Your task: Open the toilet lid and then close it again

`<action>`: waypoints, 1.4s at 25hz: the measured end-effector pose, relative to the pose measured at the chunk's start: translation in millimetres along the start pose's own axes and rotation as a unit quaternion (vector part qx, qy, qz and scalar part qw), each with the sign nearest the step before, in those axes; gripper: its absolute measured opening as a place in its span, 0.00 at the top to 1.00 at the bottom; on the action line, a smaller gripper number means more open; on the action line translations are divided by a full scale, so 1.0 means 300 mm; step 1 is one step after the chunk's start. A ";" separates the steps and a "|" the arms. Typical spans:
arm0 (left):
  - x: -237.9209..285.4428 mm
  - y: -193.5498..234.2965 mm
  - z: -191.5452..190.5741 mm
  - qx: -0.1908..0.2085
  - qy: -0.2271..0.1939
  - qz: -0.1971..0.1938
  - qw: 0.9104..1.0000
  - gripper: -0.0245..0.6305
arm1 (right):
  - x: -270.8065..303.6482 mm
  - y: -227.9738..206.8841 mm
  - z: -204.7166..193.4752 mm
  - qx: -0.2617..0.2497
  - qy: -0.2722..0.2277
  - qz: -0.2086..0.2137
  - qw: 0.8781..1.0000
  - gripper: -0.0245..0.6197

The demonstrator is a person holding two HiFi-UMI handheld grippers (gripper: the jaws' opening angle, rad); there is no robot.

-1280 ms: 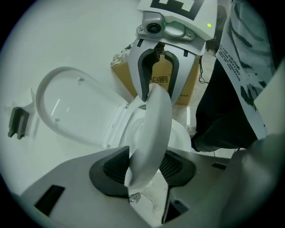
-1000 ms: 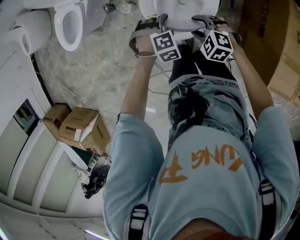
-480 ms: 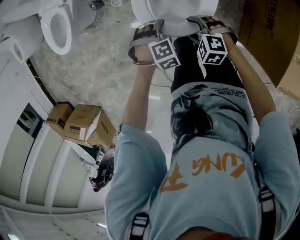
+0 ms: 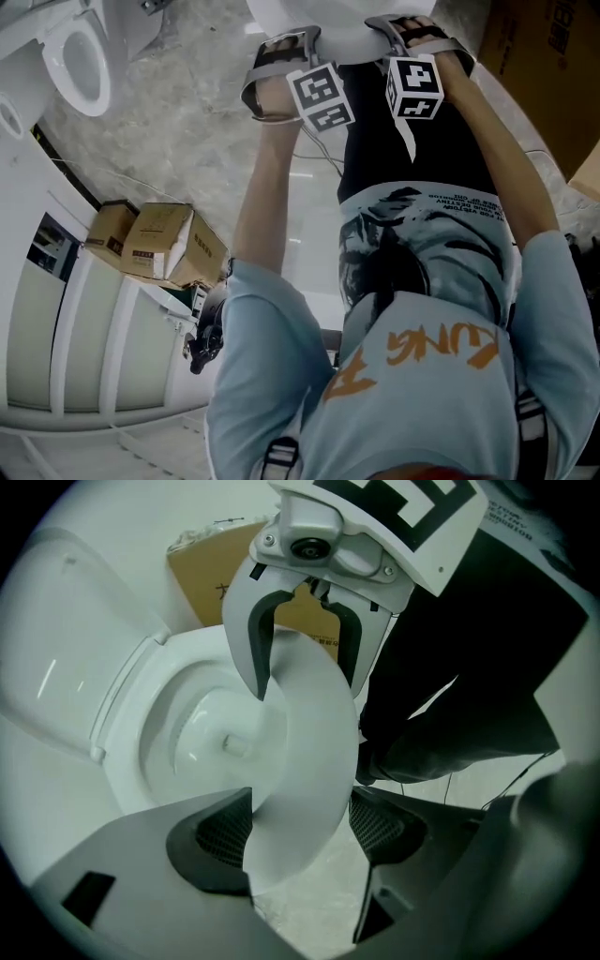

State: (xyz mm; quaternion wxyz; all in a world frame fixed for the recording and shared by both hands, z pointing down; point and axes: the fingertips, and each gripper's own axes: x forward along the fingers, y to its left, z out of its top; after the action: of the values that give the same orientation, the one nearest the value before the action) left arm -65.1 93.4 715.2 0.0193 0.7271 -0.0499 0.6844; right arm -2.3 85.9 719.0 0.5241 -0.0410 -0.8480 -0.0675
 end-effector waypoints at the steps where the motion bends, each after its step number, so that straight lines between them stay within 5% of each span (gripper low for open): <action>1: 0.019 -0.001 -0.002 0.001 0.001 -0.002 1.000 0.45 | 0.021 0.000 -0.008 0.000 0.006 0.006 1.000 0.39; 12: 0.177 -0.034 -0.006 -0.002 -0.006 -0.027 1.000 0.45 | 0.160 0.036 -0.066 -0.027 0.042 0.061 0.997 0.39; 18: 0.210 -0.027 0.002 -0.046 -0.032 -0.081 0.995 0.44 | 0.200 0.040 -0.081 -0.017 0.051 0.098 0.994 0.39; 27: 0.244 -0.031 0.003 -0.042 -0.025 -0.096 0.994 0.44 | 0.227 0.045 -0.094 -0.010 0.055 0.108 0.993 0.39; 30: 0.201 -0.033 0.016 -0.069 -0.041 -0.102 0.992 0.44 | 0.177 0.048 -0.083 0.033 0.037 0.104 0.993 0.45; 33: 0.113 0.014 0.048 -0.139 -0.092 -0.111 0.980 0.44 | 0.091 0.000 -0.057 0.121 0.001 0.085 0.989 0.54; 35: 0.033 0.067 0.062 -0.180 -0.124 -0.091 0.972 0.54 | 0.022 -0.031 -0.030 0.174 -0.024 0.065 0.982 0.59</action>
State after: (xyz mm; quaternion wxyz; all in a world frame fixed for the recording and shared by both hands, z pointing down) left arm -48.0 71.2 723.3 0.2060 0.7922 -0.1082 0.5642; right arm 1.4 75.2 728.3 0.5059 -0.0053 -0.8547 0.1163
